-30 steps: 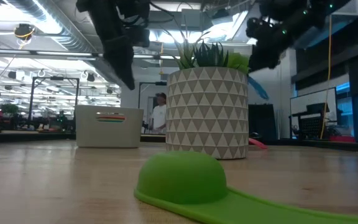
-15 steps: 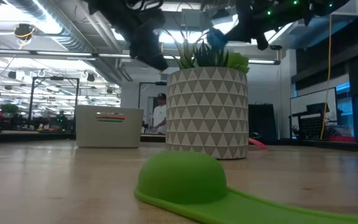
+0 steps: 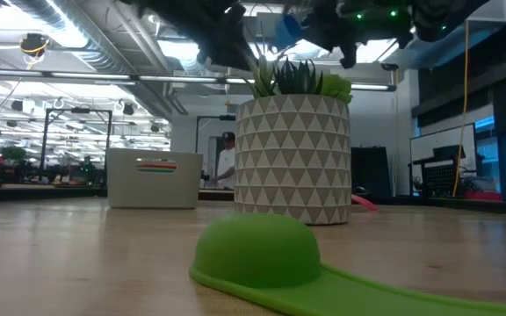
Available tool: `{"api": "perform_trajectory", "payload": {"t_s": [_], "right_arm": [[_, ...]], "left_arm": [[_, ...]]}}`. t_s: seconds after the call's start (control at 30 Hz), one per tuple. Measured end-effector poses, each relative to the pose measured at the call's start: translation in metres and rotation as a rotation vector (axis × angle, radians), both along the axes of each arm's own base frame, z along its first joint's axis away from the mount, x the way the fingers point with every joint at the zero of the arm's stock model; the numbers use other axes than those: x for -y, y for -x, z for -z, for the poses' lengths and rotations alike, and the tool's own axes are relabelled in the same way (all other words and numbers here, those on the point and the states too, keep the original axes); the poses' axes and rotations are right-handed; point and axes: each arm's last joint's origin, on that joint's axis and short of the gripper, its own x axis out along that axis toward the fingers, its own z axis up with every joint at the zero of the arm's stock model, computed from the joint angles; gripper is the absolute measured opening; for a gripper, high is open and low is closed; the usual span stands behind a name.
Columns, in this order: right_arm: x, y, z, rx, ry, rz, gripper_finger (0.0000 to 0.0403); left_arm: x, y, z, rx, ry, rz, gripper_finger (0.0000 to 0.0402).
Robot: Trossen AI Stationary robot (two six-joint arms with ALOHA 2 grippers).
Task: Nest measuring cups in basket
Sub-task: Stack the blue measuring cup on top of the orange measuring cup in the gray bin
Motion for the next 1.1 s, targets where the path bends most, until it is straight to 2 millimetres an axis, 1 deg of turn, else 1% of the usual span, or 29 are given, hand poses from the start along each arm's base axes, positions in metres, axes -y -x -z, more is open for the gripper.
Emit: {"api": "perform_trajectory", "payload": {"t_s": [0.13,0.33,0.63,0.83,1.1], "right_arm": [[0.003,-0.005,-0.002,0.108,0.022,-0.008,0.0012],[0.005,-0.009,-0.001,0.166,0.032,-0.014,0.0012],[0.004,-0.007,-0.007,0.268,0.016,-0.037,0.0012],[0.003,-0.006,-0.010,0.315,0.013,-0.048,0.0012],[0.001,-0.003,-0.017,0.417,-0.001,-0.078,0.0012]], "left_arm": [[0.004,-0.003,-0.009,0.038,-0.133,-0.062,0.0161],[0.009,-0.007,-0.025,0.142,-0.276,-0.060,0.0161],[0.010,-0.007,-0.035,0.227,-0.320,-0.078,0.0160],[0.010,-0.007,-0.045,0.300,-0.384,-0.069,0.0160],[0.013,-0.007,-0.053,0.394,-0.417,0.025,0.0160]]}}
